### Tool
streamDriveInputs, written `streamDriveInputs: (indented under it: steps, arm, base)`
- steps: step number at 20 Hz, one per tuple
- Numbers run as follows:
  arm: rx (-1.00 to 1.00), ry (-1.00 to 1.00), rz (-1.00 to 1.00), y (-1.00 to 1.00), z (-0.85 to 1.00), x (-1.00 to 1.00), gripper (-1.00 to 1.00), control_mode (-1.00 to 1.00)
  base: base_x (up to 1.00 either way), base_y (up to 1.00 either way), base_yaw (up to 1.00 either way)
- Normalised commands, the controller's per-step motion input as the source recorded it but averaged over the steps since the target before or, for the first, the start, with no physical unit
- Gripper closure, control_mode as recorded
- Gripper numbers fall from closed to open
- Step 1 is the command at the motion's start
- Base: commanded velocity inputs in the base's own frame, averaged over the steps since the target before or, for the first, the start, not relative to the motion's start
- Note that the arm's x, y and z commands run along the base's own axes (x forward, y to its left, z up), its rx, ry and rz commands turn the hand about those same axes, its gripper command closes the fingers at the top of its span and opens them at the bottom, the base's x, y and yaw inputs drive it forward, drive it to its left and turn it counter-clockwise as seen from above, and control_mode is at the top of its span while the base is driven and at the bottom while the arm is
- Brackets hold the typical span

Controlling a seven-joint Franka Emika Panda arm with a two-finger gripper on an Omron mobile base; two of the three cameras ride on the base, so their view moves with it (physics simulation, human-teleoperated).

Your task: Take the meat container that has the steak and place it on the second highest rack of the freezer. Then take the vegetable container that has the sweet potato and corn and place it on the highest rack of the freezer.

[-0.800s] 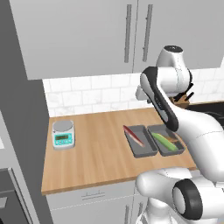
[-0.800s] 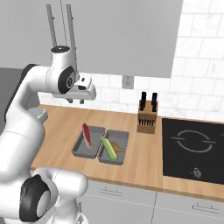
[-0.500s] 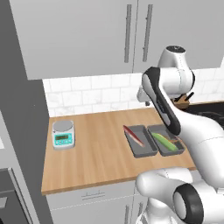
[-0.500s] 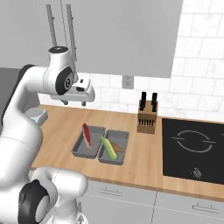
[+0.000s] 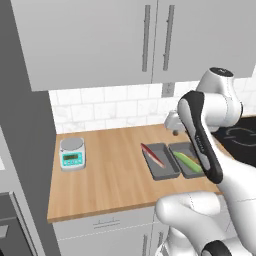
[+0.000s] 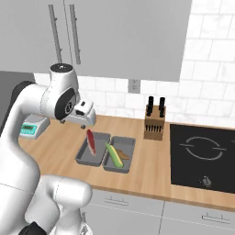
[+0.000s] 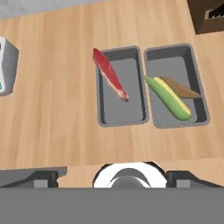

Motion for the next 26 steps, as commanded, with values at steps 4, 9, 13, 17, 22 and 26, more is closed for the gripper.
streamDriveInputs:
  steps: [4, 9, 13, 17, 22, 26]
  arm:
    - [0.06, 0.03, -0.28, -0.05, -0.14, -0.23, -1.0, -1.0]
    - [0.09, 0.01, -0.32, -0.03, -0.08, 0.0, -1.0, -1.0]
    - [0.12, 0.01, -0.31, -0.05, -0.08, 0.0, -1.0, -1.0]
    - [0.08, 0.03, -0.29, -0.1, -0.02, 0.0, -1.0, -1.0]
    - [0.03, 0.1, -0.29, 0.0, -0.14, 0.0, -1.0, -1.0]
    - [0.04, 0.09, -0.22, 0.0, -0.13, -0.02, -1.0, -1.0]
  base:
    - [0.0, 0.0, 0.0]
    - [0.0, 0.0, 0.0]
    - [0.0, 0.0, 0.0]
    - [0.0, 0.0, 0.0]
    - [0.0, 0.0, 0.0]
    - [0.0, 0.0, 0.0]
